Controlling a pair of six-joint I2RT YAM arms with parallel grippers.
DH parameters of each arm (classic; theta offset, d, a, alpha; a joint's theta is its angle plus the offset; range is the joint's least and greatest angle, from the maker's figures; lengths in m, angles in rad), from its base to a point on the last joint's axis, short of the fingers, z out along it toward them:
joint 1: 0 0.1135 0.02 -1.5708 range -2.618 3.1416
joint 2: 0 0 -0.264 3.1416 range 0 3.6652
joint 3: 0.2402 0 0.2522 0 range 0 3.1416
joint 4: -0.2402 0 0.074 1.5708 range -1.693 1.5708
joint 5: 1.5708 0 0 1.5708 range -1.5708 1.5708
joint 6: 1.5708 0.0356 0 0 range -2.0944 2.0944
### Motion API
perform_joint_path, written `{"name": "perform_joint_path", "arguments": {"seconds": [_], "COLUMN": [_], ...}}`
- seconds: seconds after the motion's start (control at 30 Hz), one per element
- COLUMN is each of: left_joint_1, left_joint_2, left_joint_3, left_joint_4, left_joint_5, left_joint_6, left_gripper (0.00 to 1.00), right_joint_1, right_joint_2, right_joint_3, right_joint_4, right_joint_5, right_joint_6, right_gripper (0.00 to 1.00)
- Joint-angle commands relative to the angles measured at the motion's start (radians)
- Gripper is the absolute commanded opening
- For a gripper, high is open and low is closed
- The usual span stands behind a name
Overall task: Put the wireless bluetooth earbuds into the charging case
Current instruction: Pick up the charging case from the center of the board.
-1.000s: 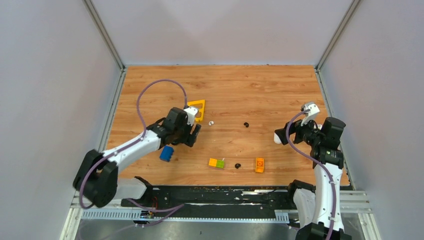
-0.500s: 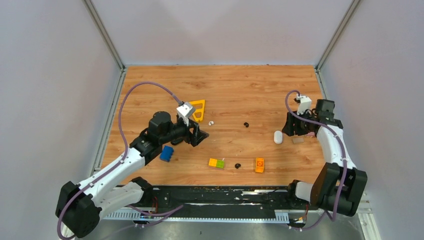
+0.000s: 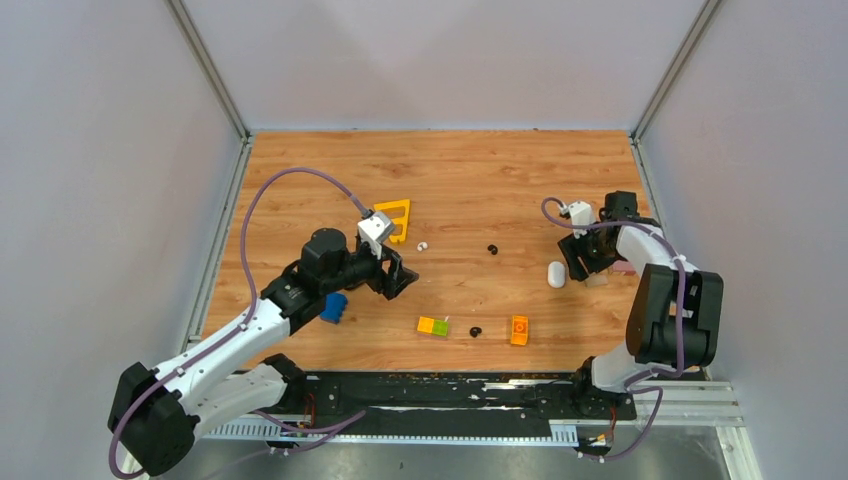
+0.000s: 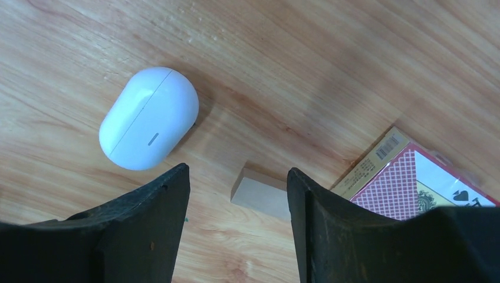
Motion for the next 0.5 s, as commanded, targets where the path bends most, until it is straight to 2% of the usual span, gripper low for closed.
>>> {"name": "perform_joint_path", "arguments": {"seconds": [0.0,0.47], "left_joint_1": [-0.008,-0.017], "left_joint_2": [-0.015,-0.004], "left_joint_3": [0.000,0.003], "left_joint_4": [0.036,0.020], "left_joint_5": [0.014,-0.009], "left_joint_6": [0.016,0.025], "left_gripper": [0.83,0.83], "right_joint_1": [0.044,0.235], "right_joint_2": [0.005,0.042], "right_joint_3": [0.021,0.051], "right_joint_4": [0.025,0.010], "right_joint_5": [0.053,0.075], "right_joint_6": [-0.093,-0.071], "right_gripper": [0.63,0.67]}}
